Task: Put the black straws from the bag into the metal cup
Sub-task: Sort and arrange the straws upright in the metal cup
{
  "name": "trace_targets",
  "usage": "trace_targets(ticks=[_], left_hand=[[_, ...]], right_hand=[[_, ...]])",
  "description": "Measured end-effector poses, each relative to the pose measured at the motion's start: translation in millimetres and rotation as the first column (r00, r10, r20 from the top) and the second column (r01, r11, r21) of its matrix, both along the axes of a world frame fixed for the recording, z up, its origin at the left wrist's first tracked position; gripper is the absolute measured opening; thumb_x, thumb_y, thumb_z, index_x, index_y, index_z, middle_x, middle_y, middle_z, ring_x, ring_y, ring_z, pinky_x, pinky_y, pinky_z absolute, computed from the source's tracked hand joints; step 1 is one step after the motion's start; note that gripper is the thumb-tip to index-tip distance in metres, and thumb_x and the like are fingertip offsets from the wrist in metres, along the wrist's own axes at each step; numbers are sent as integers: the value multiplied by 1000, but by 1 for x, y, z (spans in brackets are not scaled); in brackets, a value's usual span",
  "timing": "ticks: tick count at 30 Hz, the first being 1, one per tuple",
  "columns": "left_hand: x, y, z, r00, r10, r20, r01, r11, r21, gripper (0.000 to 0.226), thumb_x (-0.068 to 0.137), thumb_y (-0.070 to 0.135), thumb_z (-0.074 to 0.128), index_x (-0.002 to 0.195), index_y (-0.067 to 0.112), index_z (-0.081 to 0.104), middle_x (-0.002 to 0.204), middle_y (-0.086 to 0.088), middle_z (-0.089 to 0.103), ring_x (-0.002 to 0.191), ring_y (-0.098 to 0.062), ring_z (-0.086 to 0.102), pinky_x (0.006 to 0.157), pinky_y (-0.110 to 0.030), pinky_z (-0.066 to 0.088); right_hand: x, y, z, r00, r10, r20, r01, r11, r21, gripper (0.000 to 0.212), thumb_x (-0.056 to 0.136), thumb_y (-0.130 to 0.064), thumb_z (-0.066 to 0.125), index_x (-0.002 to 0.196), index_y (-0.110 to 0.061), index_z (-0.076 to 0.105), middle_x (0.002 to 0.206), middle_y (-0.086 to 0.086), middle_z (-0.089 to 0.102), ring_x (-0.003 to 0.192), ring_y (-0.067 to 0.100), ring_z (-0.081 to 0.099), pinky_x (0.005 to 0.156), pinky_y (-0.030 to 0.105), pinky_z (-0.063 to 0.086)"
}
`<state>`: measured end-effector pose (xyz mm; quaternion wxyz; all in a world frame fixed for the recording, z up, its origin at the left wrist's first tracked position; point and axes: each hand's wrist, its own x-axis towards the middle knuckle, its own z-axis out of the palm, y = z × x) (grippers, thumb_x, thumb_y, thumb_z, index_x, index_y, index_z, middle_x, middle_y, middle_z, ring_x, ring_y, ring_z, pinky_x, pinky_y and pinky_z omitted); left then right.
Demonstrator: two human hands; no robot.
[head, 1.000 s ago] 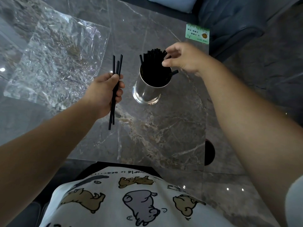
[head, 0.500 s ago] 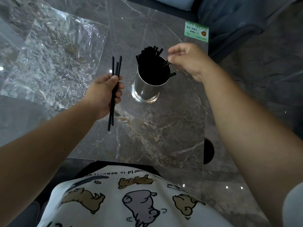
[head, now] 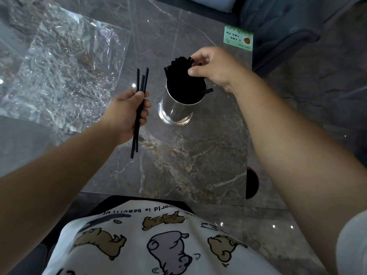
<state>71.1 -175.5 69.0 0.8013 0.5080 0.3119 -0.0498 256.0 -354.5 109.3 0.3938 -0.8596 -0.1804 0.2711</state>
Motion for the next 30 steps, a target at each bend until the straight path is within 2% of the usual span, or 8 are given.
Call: trace_targets(ticks=[3, 7, 12, 18, 24, 30], left_hand=[[0, 0, 0, 1000, -7, 2, 7, 1000, -3, 16, 101, 19, 44, 98, 13, 58, 68, 3, 58, 55, -10, 47, 50, -22, 37], [0, 2, 1, 1000, 0, 10, 0, 1000, -5, 16, 101, 19, 44, 98, 13, 59, 69, 3, 58, 55, -10, 47, 50, -21, 37], [-1, 3, 1, 1000, 5, 7, -5, 1000, 3, 16, 102, 18, 43, 97, 13, 58, 68, 3, 59, 54, -10, 47, 50, -21, 37], [0, 1, 0, 1000, 6, 4, -6, 1000, 3, 16, 101, 18, 44, 98, 12, 59, 69, 2, 58, 54, -10, 46, 50, -22, 36], [1, 4, -1, 1000, -2, 3, 2, 1000, 5, 16, 101, 19, 45, 98, 13, 60, 70, 2, 58, 55, -10, 47, 51, -23, 37], [2, 1, 0, 1000, 5, -5, -5, 1000, 5, 17, 101, 20, 45, 101, 12, 60, 69, 3, 59, 54, -10, 48, 51, -22, 37]], right_hand=[[-1, 4, -2, 999, -28, 44, 28, 1000, -9, 18, 76, -17, 77, 85, -27, 66, 86, -7, 69, 83, 7, 67, 81, 25, 54], [-1, -2, -3, 997, -58, 42, 58, 998, -1, 18, 76, -14, 76, 87, -26, 68, 89, -2, 71, 87, 11, 68, 85, 28, 56], [-2, -10, -3, 996, -87, 1, 87, 995, 43, 24, 79, -6, 73, 83, -29, 69, 84, -7, 72, 78, 2, 69, 75, 19, 53], [-4, -15, -4, 993, -116, -32, 118, 992, 47, 26, 83, -5, 68, 95, -28, 70, 97, -2, 72, 94, 13, 69, 86, 30, 55], [-9, -20, -3, 988, -150, -23, 151, 987, 49, 26, 83, -8, 65, 86, -33, 70, 90, -6, 73, 83, 7, 67, 67, 22, 49], [-11, -21, -1, 987, -155, -31, 156, 987, 42, 21, 79, -12, 67, 81, -32, 71, 85, -7, 73, 81, 7, 67, 67, 23, 49]])
